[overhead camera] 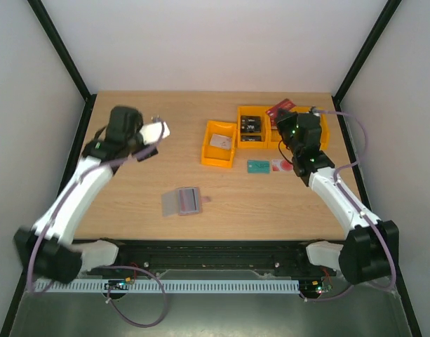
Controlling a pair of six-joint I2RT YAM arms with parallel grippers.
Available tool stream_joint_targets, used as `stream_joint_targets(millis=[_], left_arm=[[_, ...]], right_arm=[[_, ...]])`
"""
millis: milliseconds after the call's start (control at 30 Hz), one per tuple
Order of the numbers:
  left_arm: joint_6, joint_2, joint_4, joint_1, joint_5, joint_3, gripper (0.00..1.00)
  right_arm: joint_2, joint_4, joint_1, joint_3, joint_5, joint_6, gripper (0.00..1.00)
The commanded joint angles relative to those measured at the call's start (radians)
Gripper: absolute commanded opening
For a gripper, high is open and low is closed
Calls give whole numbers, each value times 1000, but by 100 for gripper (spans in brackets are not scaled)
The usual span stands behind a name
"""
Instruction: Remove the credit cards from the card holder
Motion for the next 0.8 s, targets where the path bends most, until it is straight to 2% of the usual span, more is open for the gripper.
stream_joint_targets(millis=[0, 100, 333, 633, 767], left_arm=[[-576, 337, -419, 67, -42, 305, 99], [-708, 440, -436, 106, 135, 425, 99], [-845, 413, -195, 112, 268, 282, 99], [-986, 415, 34, 124, 281, 155, 99], [-1003, 440, 48, 138, 286, 164, 99]], right_arm=[[119, 142, -25, 44, 343, 145, 2], [240, 117, -26, 148, 397, 159, 2], [432, 123, -78, 217, 426, 230, 2], [631, 63, -104, 327, 419, 275, 1], [704, 46, -105, 369, 443, 306, 2]])
